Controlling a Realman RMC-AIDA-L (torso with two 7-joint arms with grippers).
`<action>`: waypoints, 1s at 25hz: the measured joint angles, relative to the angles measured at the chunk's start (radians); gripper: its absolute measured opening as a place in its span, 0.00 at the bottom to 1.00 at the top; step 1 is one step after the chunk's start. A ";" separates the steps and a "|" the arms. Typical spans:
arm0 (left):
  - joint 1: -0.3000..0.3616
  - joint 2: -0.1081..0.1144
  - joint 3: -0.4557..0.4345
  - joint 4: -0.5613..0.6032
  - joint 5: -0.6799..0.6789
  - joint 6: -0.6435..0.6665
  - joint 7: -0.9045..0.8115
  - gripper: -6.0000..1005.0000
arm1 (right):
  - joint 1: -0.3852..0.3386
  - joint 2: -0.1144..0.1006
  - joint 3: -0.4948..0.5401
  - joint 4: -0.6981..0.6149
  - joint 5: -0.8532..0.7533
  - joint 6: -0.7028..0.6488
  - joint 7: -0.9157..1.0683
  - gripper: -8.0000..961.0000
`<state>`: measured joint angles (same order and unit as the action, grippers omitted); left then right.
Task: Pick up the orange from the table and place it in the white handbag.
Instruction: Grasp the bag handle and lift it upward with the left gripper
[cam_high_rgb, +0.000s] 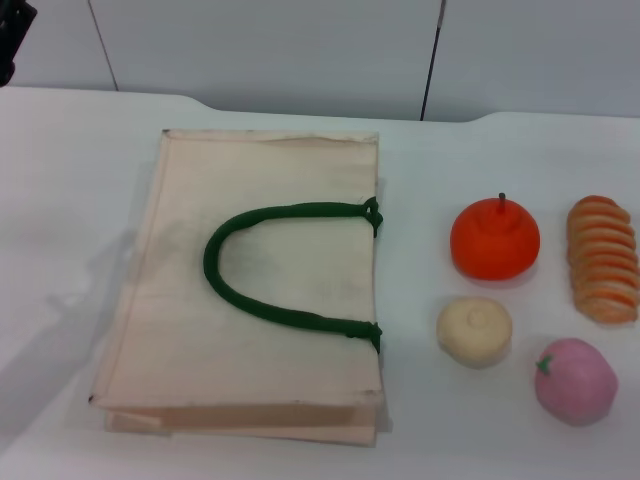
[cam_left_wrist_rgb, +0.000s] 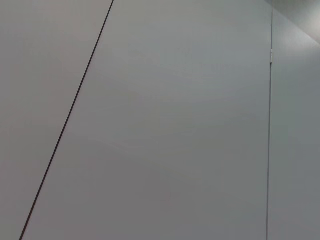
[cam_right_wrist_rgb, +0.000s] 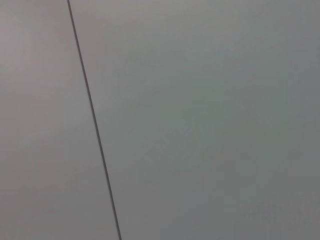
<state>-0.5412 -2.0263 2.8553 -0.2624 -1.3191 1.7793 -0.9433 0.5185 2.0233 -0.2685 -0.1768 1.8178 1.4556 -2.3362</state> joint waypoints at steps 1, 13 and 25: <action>0.000 0.000 0.000 0.000 0.000 0.000 0.000 0.58 | 0.000 0.000 0.000 0.000 0.000 0.000 0.000 0.80; 0.003 0.000 -0.002 0.000 0.000 0.000 0.000 0.57 | -0.002 0.000 0.000 0.000 0.000 0.000 0.000 0.80; -0.028 0.008 0.007 -0.026 0.076 -0.099 -0.162 0.57 | -0.006 -0.002 -0.001 -0.003 0.000 -0.024 0.000 0.80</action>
<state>-0.5692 -2.0182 2.8623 -0.2886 -1.2436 1.6801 -1.1050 0.5126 2.0211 -0.2692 -0.1802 1.8177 1.4314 -2.3362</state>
